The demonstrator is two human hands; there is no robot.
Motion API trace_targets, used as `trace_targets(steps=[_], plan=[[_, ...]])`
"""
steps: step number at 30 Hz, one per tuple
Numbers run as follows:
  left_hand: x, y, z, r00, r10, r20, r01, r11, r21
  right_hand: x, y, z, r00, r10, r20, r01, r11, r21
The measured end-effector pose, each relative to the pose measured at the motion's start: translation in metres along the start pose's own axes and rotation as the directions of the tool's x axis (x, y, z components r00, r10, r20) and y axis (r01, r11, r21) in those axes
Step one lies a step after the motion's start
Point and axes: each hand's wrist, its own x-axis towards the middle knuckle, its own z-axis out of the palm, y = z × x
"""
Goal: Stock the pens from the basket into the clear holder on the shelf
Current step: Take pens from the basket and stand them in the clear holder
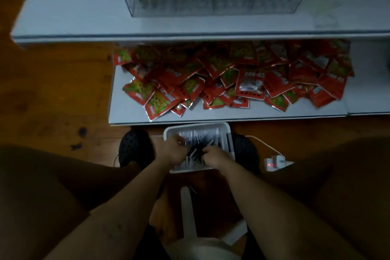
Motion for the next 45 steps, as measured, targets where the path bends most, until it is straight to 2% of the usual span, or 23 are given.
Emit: trace_targets(steps=[3, 6, 9, 12, 17, 20, 22, 24, 26, 29, 31, 34, 37, 39, 42, 45], plan=[[0.020, -0.007, 0.020, 0.994, -0.096, 0.053, 0.103, 0.980, -0.172, 0.022, 0.006, 0.007, 0.998, 0.050, 0.027, -0.051, 0.998, 0.041], [0.034, -0.017, 0.035, 0.969, -0.216, 0.117, 0.243, 0.916, -0.319, 0.049, 0.015, 0.012, 0.992, 0.118, 0.036, -0.121, 0.988, 0.095], [0.050, -0.025, 0.044, 0.946, -0.268, 0.184, 0.320, 0.868, -0.379, 0.072, 0.021, 0.020, 0.986, 0.160, 0.037, -0.164, 0.971, 0.172], [0.064, -0.028, 0.045, 0.941, -0.262, 0.213, 0.330, 0.846, -0.419, 0.092, 0.030, 0.029, 0.980, 0.193, 0.053, -0.200, 0.963, 0.183], [0.082, -0.032, 0.045, 0.952, -0.262, 0.160, 0.305, 0.870, -0.388, 0.100, 0.028, 0.025, 0.955, 0.298, 0.012, -0.288, 0.911, 0.294], [0.079, -0.026, 0.042, 0.957, -0.238, 0.164, 0.284, 0.878, -0.385, 0.097, 0.023, 0.018, 0.933, 0.325, -0.155, -0.270, 0.916, 0.295], [0.072, -0.019, 0.038, 0.963, -0.220, 0.158, 0.265, 0.885, -0.382, 0.087, 0.017, 0.013, 0.892, 0.301, -0.336, -0.205, 0.934, 0.292], [0.064, -0.010, 0.031, 0.970, -0.192, 0.148, 0.235, 0.900, -0.368, 0.073, 0.010, 0.007, 0.860, 0.235, -0.454, -0.087, 0.942, 0.323], [0.054, 0.001, 0.023, 0.979, -0.160, 0.125, 0.196, 0.909, -0.369, 0.058, 0.003, -0.001, 0.850, 0.186, -0.493, 0.011, 0.929, 0.369], [0.033, 0.019, 0.009, 0.991, -0.107, 0.084, 0.131, 0.912, -0.389, 0.035, -0.009, -0.010, 0.861, 0.207, -0.464, 0.089, 0.838, 0.539], [0.017, 0.029, -0.003, 0.995, -0.061, 0.073, 0.083, 0.935, -0.346, 0.020, -0.017, -0.015, 0.868, 0.164, -0.468, 0.155, 0.807, 0.570], [-0.008, 0.051, -0.028, 0.997, 0.040, 0.066, -0.018, 0.950, -0.312, -0.011, -0.036, -0.029, 0.829, -0.010, -0.559, 0.324, 0.823, 0.466], [-0.035, 0.076, -0.056, 0.988, 0.151, -0.009, -0.146, 0.939, -0.311, -0.047, -0.058, -0.049, 0.732, -0.219, -0.645, 0.502, 0.814, 0.293], [-0.051, 0.091, -0.075, 0.974, 0.218, -0.058, -0.225, 0.932, -0.284, -0.068, -0.072, -0.060, 0.681, -0.329, -0.654, 0.583, 0.784, 0.213], [-0.073, 0.111, -0.103, 0.945, 0.297, -0.138, -0.322, 0.920, -0.224, -0.095, -0.093, -0.072, 0.602, -0.418, -0.680, 0.671, 0.727, 0.148], [-0.096, 0.130, -0.130, 0.898, 0.378, -0.227, -0.412, 0.903, -0.126, -0.122, -0.116, -0.083, 0.468, -0.472, -0.747, 0.747, 0.664, 0.049]])
